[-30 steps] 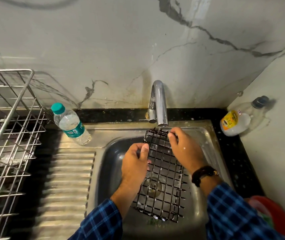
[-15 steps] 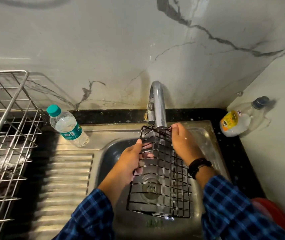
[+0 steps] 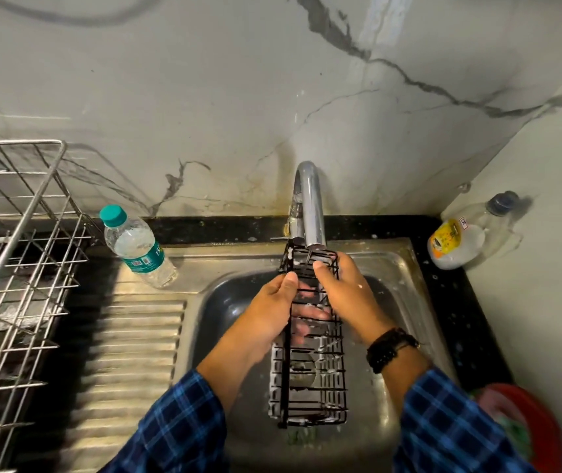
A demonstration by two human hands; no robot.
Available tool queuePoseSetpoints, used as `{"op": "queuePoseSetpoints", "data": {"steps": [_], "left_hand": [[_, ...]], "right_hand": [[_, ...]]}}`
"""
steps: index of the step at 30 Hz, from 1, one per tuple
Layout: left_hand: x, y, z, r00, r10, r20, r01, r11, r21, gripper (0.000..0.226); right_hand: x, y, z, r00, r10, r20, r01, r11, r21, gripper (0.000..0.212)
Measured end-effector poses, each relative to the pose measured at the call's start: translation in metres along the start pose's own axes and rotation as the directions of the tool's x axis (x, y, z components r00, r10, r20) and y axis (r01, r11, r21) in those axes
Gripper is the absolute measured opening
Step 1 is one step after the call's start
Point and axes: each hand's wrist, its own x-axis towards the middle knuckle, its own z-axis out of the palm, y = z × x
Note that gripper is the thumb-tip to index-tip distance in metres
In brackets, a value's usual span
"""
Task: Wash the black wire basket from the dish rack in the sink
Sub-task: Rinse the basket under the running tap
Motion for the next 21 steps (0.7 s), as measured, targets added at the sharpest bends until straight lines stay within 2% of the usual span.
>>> {"op": "queuePoseSetpoints", "data": {"steps": [3, 5, 7, 9, 10, 11, 12, 14, 18, 20, 21], "left_hand": [[0.006, 0.011, 0.000, 0.999, -0.019, -0.030, 0.018, 1.000, -0.019, 0.047], [0.009, 0.018, 0.004, 0.997, -0.049, -0.065, 0.045, 0.997, -0.061, 0.050], [0.013, 0.021, 0.011, 0.996, -0.059, -0.072, 0.050, 0.992, -0.119, 0.053], [0.017, 0.019, 0.020, 0.997, -0.037, -0.065, 0.028, 0.989, -0.143, 0.054], [0.018, 0.017, 0.024, 0.997, -0.027, -0.068, 0.018, 0.991, -0.132, 0.053], [0.020, 0.013, 0.026, 0.997, -0.017, -0.079, 0.009, 0.994, -0.107, 0.052], [0.020, 0.010, 0.028, 0.995, -0.009, -0.095, 0.001, 0.996, -0.084, 0.051], [0.020, 0.005, 0.031, 0.992, -0.005, -0.124, -0.003, 0.998, -0.066, 0.048], [0.015, -0.002, 0.032, 0.996, -0.024, -0.084, 0.014, 0.992, -0.122, 0.044], [0.010, -0.001, 0.031, 0.998, -0.011, -0.054, 0.007, 0.997, -0.083, 0.046], [0.008, -0.001, 0.030, 0.999, 0.004, -0.042, -0.006, 0.998, -0.065, 0.048]], "right_hand": [[0.003, 0.001, 0.004, 0.994, 0.102, 0.030, -0.104, 0.994, 0.044, 0.036], [0.010, 0.002, 0.005, 0.983, 0.176, 0.056, -0.183, 0.973, 0.143, 0.048], [0.020, 0.006, 0.001, 0.976, 0.204, 0.070, -0.213, 0.963, 0.162, 0.057], [0.014, -0.005, -0.004, 0.976, 0.215, 0.014, -0.216, 0.976, 0.037, 0.061], [0.011, -0.008, -0.007, 0.980, 0.195, -0.026, -0.197, 0.975, -0.098, 0.061], [0.009, -0.008, -0.009, 0.984, 0.151, -0.093, -0.170, 0.949, -0.267, 0.060], [0.007, -0.006, -0.012, 0.988, 0.042, -0.147, -0.104, 0.892, -0.440, 0.061], [0.006, -0.005, -0.015, 0.984, -0.165, -0.064, 0.091, 0.781, -0.617, 0.060], [0.023, -0.004, -0.020, 0.923, -0.302, 0.240, 0.381, 0.625, -0.681, 0.048], [0.029, -0.007, -0.021, 0.881, -0.353, 0.317, 0.470, 0.569, -0.675, 0.046], [0.030, -0.009, -0.020, 0.881, -0.351, 0.317, 0.471, 0.587, -0.659, 0.042]]}}
